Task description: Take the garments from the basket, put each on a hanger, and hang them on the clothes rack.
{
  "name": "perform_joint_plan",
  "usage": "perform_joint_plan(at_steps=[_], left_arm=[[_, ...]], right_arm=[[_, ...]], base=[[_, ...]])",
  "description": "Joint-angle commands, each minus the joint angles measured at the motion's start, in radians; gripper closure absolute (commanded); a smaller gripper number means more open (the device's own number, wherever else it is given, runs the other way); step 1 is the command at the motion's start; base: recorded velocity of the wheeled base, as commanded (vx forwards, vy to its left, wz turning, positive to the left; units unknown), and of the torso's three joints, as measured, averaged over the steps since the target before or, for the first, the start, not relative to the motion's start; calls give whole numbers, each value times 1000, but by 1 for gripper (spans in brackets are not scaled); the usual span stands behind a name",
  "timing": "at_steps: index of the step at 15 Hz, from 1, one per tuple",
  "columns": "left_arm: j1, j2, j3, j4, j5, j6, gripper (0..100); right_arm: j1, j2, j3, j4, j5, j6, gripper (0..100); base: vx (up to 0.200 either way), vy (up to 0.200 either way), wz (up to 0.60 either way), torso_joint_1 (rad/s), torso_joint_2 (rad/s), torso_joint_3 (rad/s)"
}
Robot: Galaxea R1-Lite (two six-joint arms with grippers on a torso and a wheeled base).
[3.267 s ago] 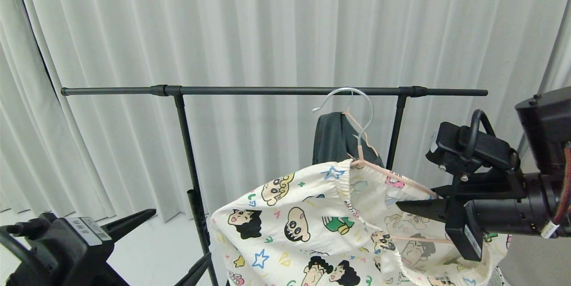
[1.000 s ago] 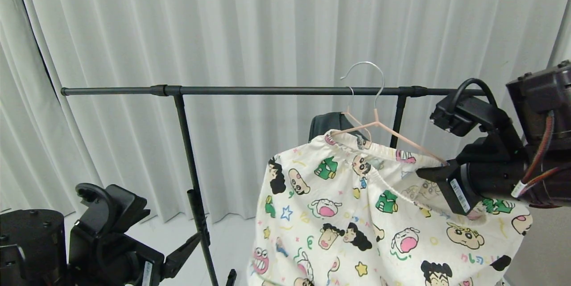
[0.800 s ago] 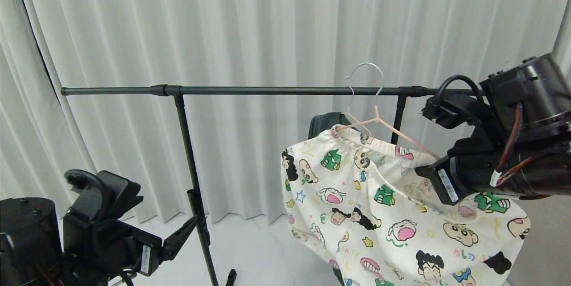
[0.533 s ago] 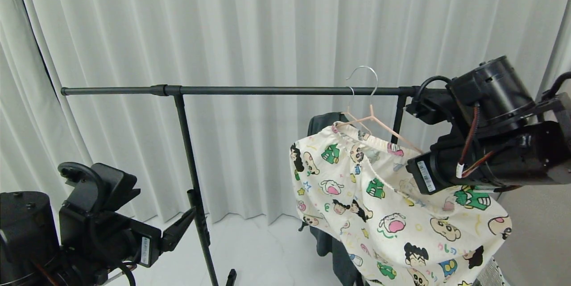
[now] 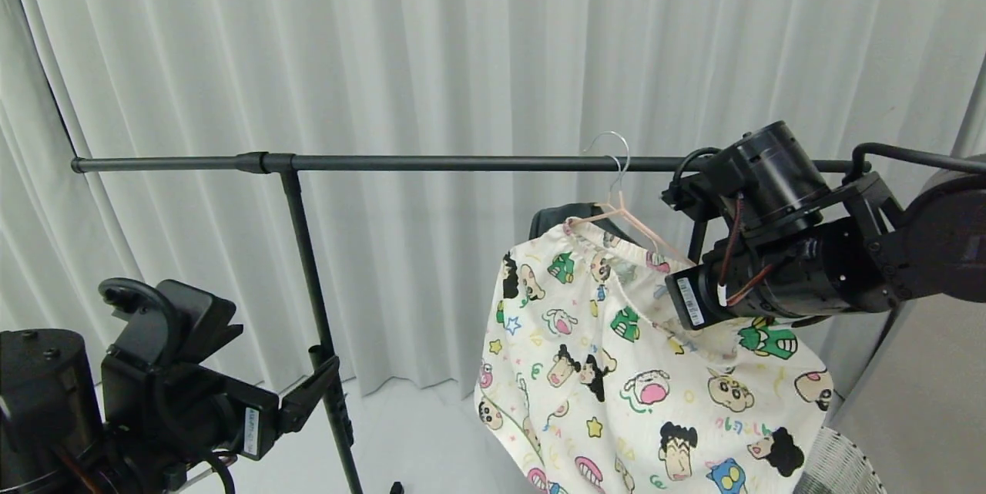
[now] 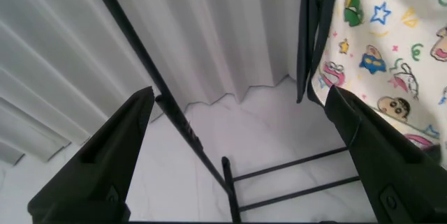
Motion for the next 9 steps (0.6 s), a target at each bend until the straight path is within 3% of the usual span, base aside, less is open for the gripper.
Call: perform_joint_plan(at_steps=[1, 5, 8, 9], left_arm=[[-4, 0, 2, 0, 0, 0, 0], [-10, 0, 0, -2, -1, 3, 0], [-10, -3, 0, -3, 0, 3, 0], [-10, -2, 0, -3, -1, 3, 0]], right_arm=[[11, 16, -1, 0, 0, 6, 100], [49, 77, -59, 3, -14, 80, 100], [52, 123, -102, 3, -40, 81, 100], [50, 129, -106, 4, -42, 81, 100]], base=[[200, 0, 0, 7, 2, 7], [200, 0, 0, 2, 4, 4], [200, 0, 0, 2, 5, 2], [0, 0, 0, 0, 0, 0]])
